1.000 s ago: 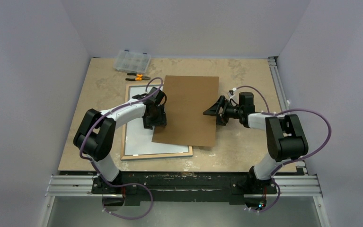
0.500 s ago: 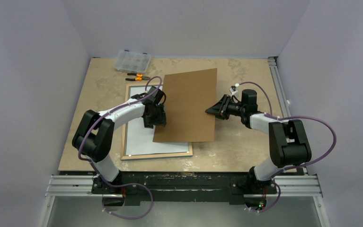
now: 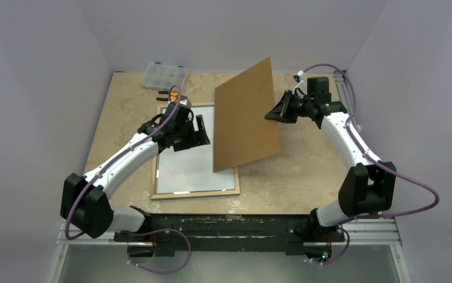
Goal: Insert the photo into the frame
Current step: Turn over the photo frame item at the center of the board.
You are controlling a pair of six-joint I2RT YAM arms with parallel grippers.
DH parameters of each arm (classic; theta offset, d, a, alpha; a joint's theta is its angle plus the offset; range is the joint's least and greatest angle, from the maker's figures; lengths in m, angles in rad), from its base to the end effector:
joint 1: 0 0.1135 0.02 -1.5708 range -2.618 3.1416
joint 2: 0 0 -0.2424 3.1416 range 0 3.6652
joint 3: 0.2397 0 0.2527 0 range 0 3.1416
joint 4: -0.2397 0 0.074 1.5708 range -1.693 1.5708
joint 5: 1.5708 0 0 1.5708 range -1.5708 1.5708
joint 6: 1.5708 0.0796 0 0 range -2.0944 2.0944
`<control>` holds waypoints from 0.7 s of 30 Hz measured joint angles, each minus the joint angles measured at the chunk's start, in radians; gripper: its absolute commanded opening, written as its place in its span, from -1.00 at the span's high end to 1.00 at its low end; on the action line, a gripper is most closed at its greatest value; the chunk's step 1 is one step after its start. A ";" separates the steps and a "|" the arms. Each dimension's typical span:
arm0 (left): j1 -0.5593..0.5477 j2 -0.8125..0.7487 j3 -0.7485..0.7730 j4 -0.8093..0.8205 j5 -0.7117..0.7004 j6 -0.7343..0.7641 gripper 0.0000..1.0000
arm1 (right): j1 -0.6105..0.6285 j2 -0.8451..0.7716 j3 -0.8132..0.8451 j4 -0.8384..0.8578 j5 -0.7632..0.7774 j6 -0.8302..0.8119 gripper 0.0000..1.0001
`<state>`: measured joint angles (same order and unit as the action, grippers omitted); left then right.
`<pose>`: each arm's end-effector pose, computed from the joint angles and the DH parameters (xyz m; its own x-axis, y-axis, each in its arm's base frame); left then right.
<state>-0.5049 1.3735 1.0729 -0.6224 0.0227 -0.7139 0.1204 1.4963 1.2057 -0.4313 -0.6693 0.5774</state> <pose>0.2769 -0.1551 0.2134 -0.8520 -0.2770 -0.4442 -0.0824 0.9089 -0.4088 0.3482 0.0919 0.2522 -0.8534 0.3280 -0.4051 -0.1082 0.6488 0.7532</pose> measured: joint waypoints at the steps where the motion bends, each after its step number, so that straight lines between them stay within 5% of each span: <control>1: 0.000 -0.020 0.000 0.000 0.003 0.000 -0.58 | 0.000 -0.001 0.051 -0.060 0.032 -0.024 1.00; 10: 0.000 -0.083 -0.001 -0.002 0.027 -0.008 -0.58 | -0.005 -0.026 0.378 -0.441 0.302 -0.161 1.00; 21: 0.000 -0.079 -0.006 -0.007 0.051 -0.009 -0.59 | -0.005 -0.026 0.505 -0.669 0.390 -0.240 1.00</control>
<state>-0.5049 1.2949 1.0672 -0.6296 0.0734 -0.7231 0.1158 1.4700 1.7111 -1.1004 -0.2790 0.3378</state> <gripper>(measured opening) 0.790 0.008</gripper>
